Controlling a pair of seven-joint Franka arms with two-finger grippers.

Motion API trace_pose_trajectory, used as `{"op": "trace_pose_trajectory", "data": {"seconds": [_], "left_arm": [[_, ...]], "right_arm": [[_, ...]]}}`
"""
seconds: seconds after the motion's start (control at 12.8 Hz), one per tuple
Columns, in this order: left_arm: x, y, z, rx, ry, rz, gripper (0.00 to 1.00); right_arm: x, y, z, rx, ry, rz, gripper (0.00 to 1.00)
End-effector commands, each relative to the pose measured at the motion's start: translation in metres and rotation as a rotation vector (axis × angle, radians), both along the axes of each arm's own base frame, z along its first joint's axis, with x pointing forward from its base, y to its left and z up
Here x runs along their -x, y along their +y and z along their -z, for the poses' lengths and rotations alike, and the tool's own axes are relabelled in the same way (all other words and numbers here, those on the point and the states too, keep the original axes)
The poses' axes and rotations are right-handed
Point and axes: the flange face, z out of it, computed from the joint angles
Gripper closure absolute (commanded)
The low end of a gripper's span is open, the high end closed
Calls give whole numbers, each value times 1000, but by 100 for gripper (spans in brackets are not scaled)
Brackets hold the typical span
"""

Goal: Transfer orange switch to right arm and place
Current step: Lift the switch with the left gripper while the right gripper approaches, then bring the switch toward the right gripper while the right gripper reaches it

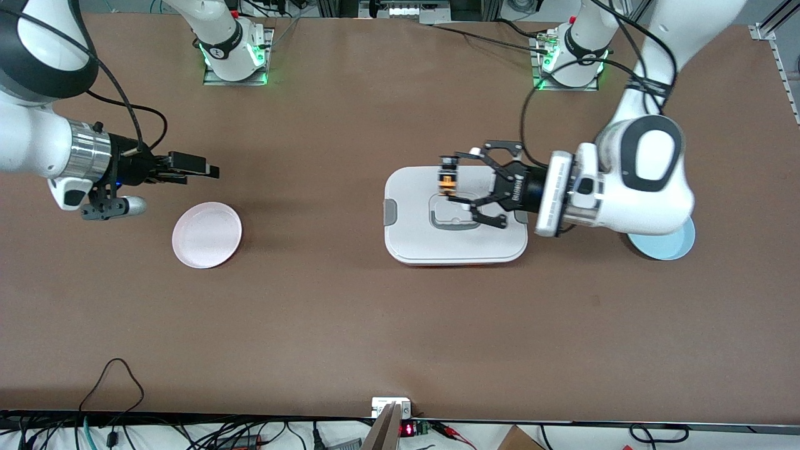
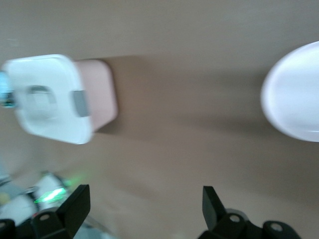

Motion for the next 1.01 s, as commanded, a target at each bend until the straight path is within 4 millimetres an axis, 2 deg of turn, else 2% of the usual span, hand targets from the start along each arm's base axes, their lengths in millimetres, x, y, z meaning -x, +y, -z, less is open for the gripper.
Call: {"op": "trace_pose_trajectory", "data": {"seconds": [0.0, 0.16, 0.23, 0.39, 0.78, 0.94], "left_arm": [[19, -43, -2, 50, 80, -15, 100], [24, -64, -5, 51, 71, -59, 100], [27, -75, -9, 42, 63, -74, 100], [30, -89, -15, 34, -7, -110, 100], [36, -113, -2, 147, -58, -156, 100], [39, -122, 0, 152, -53, -155, 100]], "right_arm": [[-5, 21, 11, -239, 96, 32, 0], [-16, 34, 23, -406, 144, 89, 0], [-20, 43, 21, -488, 153, 115, 0], [-23, 66, 30, -585, 188, 141, 0], [-30, 74, 53, -754, 366, 324, 0], [-30, 88, 50, -782, 436, 356, 0]]}}
